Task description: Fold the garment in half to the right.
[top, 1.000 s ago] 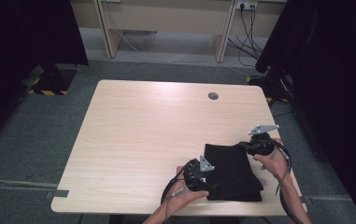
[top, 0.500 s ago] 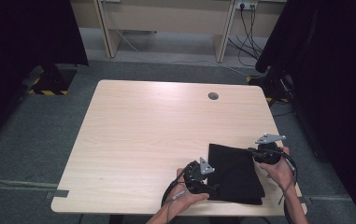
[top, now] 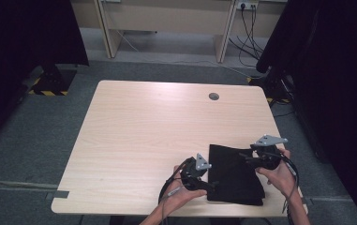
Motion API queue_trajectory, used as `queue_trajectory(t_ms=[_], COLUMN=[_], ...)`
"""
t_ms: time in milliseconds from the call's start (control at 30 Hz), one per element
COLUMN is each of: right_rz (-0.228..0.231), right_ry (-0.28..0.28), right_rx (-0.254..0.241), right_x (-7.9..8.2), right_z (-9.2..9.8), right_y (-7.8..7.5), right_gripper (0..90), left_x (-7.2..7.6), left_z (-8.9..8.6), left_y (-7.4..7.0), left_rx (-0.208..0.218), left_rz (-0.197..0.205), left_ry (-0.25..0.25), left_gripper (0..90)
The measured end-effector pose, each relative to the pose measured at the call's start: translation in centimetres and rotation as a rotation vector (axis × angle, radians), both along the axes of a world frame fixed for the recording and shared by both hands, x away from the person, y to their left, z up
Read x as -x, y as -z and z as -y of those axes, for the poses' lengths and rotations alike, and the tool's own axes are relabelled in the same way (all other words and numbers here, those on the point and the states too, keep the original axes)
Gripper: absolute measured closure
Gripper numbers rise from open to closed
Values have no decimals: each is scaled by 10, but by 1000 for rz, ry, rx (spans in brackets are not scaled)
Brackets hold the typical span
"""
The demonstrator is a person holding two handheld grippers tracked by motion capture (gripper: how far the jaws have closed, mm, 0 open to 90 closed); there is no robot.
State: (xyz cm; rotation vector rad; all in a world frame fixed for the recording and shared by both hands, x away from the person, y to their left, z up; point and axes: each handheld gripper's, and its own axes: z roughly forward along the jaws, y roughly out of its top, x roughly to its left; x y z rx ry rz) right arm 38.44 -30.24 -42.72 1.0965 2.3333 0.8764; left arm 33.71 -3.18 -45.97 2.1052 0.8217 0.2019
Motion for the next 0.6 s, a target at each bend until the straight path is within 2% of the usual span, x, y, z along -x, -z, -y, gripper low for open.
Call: queue_trajectory(t_ms=[33,100,167,200,233,300,333,400,433,467,533,600], right_rz=[-7,-9,-34,-66,-75,-80,-100,-109,-121,-121,-127,-133], right_ry=[-27,-34,-44,-67,-68,-66,-75,-79,-72,-72,-60,-58], right_rx=[-18,-22,-38,-84,-98,-98,-76,-75,-85,-85,-133,-151], right_x=[8,12,19,24,26,27,29,29,29,29,28,28], right_z=[-4,-5,-6,-5,-4,-4,-5,-5,-4,-4,-1,1], right_y=[-1,-1,2,5,7,9,17,21,29,29,34,36], right_gripper=[391,391,390,390,390,387,382,381,380,380,379,378], left_x=[-3,-4,-7,-9,-10,-14,-15,-18,-19,-21,-23,-24], left_z=[-5,-7,-12,-15,-19,-28,-33,-43,-49,-54,-63,-72], left_y=[0,0,3,4,6,7,8,8,9,10,11,11], left_rx=[-6,-10,-18,-28,-41,-47,-47,-48,-54,-57,-63,-65], left_rz=[-2,-4,-10,-11,-11,-8,-5,6,7,7,11,18], left_ry=[-8,-13,-22,-22,-23,-37,-42,-58,-63,-69,-81,-85], left_gripper=[175,174,173,171,169,167,162,158,148,148,136,124])
